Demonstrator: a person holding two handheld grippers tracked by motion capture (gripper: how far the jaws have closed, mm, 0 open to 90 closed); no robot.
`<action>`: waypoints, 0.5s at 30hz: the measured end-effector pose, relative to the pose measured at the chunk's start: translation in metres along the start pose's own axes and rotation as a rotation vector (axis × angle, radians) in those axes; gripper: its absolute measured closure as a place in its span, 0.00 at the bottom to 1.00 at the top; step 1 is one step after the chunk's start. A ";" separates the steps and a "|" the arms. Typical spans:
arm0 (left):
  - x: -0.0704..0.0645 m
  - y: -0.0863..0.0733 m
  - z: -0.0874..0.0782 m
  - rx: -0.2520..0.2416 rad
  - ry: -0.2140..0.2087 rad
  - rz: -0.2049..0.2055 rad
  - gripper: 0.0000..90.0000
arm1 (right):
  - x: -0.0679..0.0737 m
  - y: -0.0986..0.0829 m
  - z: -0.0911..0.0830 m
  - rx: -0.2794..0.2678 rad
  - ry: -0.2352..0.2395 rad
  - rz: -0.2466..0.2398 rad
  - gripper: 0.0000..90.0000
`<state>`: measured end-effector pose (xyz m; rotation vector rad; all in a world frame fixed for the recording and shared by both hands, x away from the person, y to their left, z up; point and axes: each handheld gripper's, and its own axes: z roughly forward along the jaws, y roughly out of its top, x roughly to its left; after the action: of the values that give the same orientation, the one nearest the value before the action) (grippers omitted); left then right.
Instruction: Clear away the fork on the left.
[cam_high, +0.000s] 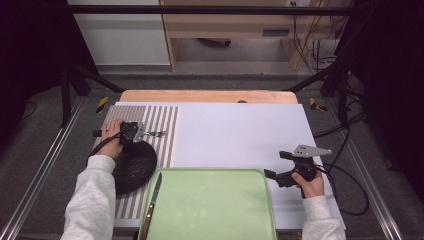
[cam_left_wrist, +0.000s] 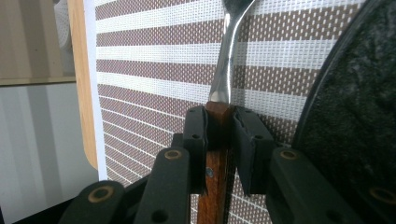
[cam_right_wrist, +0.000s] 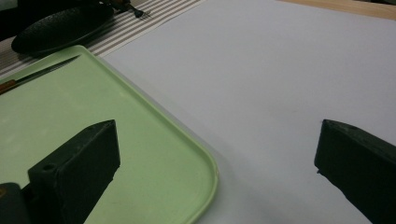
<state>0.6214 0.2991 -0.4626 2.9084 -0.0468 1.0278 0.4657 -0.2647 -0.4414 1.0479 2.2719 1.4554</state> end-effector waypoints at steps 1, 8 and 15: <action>0.000 0.000 0.000 0.000 0.000 0.000 0.84 | 0.000 0.000 0.000 0.000 0.000 0.000 0.01; -0.002 0.002 -0.001 0.014 0.009 0.016 0.85 | 0.000 0.000 0.000 0.001 -0.003 -0.001 0.01; -0.003 0.002 -0.001 0.023 0.017 -0.009 0.85 | 0.000 0.000 0.000 0.001 -0.002 0.000 0.01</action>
<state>0.6183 0.2971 -0.4631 2.9172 -0.0216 1.0579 0.4658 -0.2647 -0.4414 1.0488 2.2713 1.4525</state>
